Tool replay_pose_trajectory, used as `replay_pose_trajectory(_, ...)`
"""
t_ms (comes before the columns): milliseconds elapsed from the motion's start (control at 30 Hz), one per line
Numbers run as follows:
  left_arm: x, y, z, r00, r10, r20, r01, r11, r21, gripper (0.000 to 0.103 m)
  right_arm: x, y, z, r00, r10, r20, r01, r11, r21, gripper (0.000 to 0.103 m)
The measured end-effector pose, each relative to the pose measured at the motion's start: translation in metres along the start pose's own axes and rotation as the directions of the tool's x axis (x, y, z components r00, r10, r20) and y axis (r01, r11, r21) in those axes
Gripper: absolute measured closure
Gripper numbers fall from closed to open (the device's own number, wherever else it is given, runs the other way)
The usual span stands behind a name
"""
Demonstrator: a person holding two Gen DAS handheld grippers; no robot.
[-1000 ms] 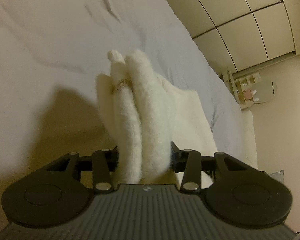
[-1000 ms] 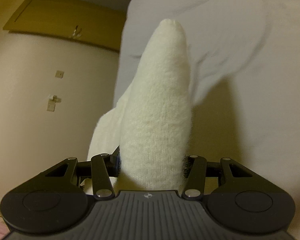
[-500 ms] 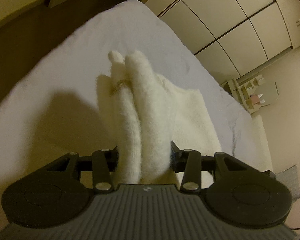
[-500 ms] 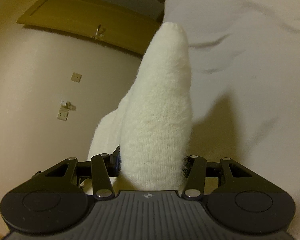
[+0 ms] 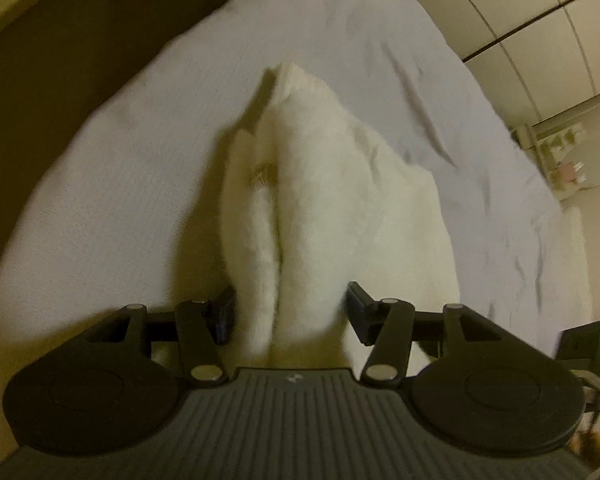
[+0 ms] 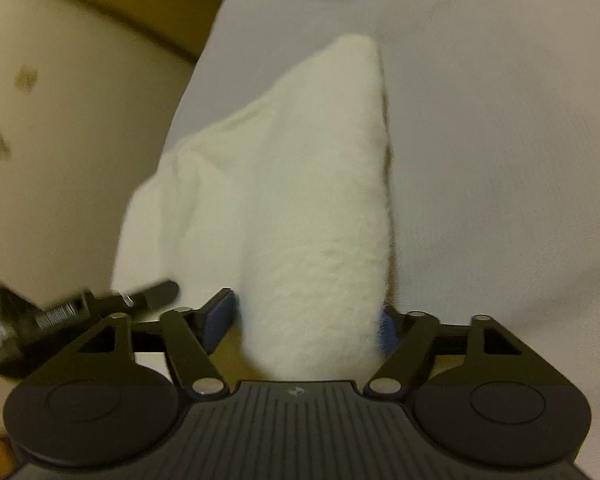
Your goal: Fold clothes
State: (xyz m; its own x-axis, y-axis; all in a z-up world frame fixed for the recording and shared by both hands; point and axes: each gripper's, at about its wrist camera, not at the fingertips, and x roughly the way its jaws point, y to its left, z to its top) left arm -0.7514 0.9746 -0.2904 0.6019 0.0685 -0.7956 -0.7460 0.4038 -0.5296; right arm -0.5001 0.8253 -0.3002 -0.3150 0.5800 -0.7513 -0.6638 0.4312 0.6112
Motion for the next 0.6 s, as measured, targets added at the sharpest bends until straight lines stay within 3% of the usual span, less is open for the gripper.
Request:
replay_pose_trajectory(100, -0.04, -0.013, -0.012, 0.991, 0.12, 0.061, -0.124, 0.99, 0.064, 0.071, -0.026, 0.013, -0.007, 0.996, -0.084, -0.008, 0.083, 0.99, -0.115, 0.028)
replay_pose_trajectory(200, -0.079, -0.034, -0.043, 0.959, 0.258, 0.121, -0.276, 0.946, 0.17, 0.091, -0.054, 0.023, -0.018, 0.984, -0.177, 0.002, 0.172, 0.951, -0.256, 0.035)
replay_pose_trajectory(267, -0.095, -0.052, -0.066, 0.945, 0.288, 0.155, -0.32, 0.911, 0.258, 0.091, -0.069, 0.03, -0.03, 0.97, -0.243, 0.018, 0.233, 0.901, -0.365, 0.055)
replay_pose_trajectory(333, -0.101, -0.064, -0.087, 0.948, 0.275, 0.158, -0.312, 0.897, 0.313, 0.091, -0.072, 0.04, -0.049, 0.972, -0.236, 0.012, 0.215, 0.866, -0.452, 0.064)
replay_pose_trajectory(400, -0.091, -0.068, -0.099, 0.951, 0.278, 0.137, -0.308, 0.894, 0.327, 0.092, -0.072, 0.053, -0.063, 0.976, -0.22, -0.007, 0.182, 0.827, -0.531, 0.068)
replay_pose_trajectory(467, -0.073, -0.058, -0.105, 0.938, 0.326, 0.115, -0.346, 0.885, 0.313, 0.092, -0.057, 0.063, -0.076, 0.973, -0.228, -0.032, 0.165, 0.785, -0.597, 0.073)
replay_pose_trajectory(600, -0.037, -0.041, -0.094, 0.925, 0.37, 0.091, -0.379, 0.877, 0.295, 0.09, -0.025, 0.064, -0.096, 0.965, -0.252, -0.077, 0.149, 0.763, -0.629, 0.076)
